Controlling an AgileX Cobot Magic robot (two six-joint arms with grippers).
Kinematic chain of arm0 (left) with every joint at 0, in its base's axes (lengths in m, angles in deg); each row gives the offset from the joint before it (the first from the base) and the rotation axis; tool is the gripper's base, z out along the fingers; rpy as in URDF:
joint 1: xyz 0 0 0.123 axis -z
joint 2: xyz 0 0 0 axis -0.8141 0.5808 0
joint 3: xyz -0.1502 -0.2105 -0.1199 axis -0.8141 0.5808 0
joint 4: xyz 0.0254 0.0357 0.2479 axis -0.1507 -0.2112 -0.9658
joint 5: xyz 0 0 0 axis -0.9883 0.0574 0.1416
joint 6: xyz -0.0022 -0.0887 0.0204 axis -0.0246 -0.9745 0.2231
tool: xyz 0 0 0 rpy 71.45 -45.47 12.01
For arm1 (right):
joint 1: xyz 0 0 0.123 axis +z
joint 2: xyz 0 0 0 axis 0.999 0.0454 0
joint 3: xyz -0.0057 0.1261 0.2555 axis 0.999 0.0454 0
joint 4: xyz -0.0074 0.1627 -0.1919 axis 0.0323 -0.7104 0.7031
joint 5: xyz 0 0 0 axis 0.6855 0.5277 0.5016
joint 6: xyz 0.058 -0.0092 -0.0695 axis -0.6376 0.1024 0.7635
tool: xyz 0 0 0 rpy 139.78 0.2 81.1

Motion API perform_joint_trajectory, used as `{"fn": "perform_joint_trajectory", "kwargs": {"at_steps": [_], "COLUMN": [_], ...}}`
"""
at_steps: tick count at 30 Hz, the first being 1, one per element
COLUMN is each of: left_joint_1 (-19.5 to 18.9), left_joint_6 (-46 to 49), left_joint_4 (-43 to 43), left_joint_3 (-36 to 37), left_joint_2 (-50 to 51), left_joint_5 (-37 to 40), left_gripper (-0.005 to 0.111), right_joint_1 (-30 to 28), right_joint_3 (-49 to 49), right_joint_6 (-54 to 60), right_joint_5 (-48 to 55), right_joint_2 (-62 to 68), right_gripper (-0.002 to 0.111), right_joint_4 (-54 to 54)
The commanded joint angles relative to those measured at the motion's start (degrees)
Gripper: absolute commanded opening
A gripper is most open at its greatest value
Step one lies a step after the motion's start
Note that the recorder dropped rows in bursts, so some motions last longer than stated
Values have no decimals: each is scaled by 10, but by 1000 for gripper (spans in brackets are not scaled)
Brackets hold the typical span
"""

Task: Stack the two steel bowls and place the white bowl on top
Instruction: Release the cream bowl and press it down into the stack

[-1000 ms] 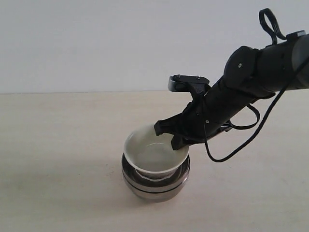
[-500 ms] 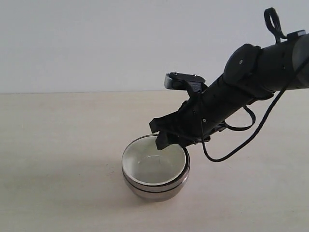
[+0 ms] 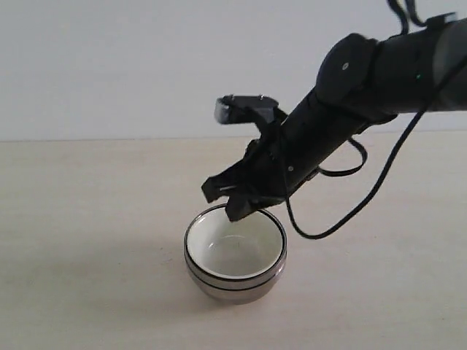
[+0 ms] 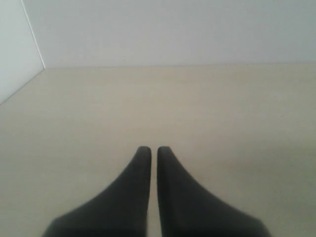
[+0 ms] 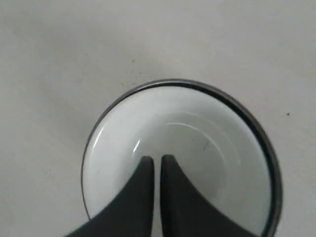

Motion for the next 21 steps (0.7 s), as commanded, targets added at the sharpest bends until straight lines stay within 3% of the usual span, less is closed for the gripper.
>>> {"fn": "perform_joint_trajectory", "kwargs": {"at_steps": [1, 8, 21], "left_joint_1": [-2, -2, -2], "left_joint_6": [2, 2, 2], "left_joint_4": [1, 1, 1], "left_joint_3": [2, 2, 2], "left_joint_2": [-2, -2, -2], "left_joint_5": [-2, -2, -2], "left_gripper": [4, 4, 4], "right_joint_1": [31, 37, 37], "right_joint_3": [-1, -1, -1], "right_joint_6": [5, -45, -50], "right_joint_5": [-21, -34, -47], "right_joint_2": [47, 90, 121], "right_gripper": [0, 0, 0], "right_joint_4": [35, 101, 103]}}
